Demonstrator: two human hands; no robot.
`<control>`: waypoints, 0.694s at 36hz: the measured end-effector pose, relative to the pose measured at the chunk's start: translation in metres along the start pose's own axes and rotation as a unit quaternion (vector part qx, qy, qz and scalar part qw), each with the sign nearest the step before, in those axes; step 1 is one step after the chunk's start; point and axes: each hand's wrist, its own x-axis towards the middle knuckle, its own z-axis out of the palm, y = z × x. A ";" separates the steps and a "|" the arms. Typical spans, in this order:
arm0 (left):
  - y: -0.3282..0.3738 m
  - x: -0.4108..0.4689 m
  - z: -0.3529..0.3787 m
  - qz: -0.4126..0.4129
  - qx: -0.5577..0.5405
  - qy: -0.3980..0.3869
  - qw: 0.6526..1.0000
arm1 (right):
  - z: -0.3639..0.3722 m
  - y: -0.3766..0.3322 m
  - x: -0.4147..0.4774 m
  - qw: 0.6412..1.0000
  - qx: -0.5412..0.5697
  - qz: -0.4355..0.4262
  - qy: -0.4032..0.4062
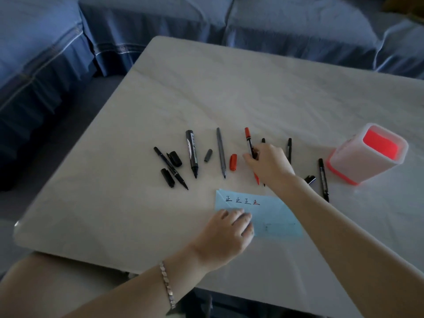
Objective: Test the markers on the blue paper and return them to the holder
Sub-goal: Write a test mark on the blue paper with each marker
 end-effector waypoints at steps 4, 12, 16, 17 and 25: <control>-0.006 -0.009 -0.001 -0.017 -0.015 0.022 0.999 | 0.004 -0.005 0.006 0.998 -0.054 0.029 0.007; -0.004 -0.017 0.005 -0.058 -0.079 0.074 0.992 | 0.013 -0.030 0.009 0.994 -0.106 -0.034 0.010; -0.005 -0.017 0.004 -0.068 -0.096 0.081 0.990 | 0.023 -0.046 0.019 0.989 -0.142 -0.025 -0.040; -0.005 -0.017 0.004 -0.069 -0.097 0.082 0.989 | 0.024 -0.050 0.022 0.987 -0.150 -0.013 -0.047; -0.005 -0.017 0.007 -0.077 -0.097 0.091 0.988 | 0.031 -0.053 0.026 0.993 -0.068 0.066 -0.068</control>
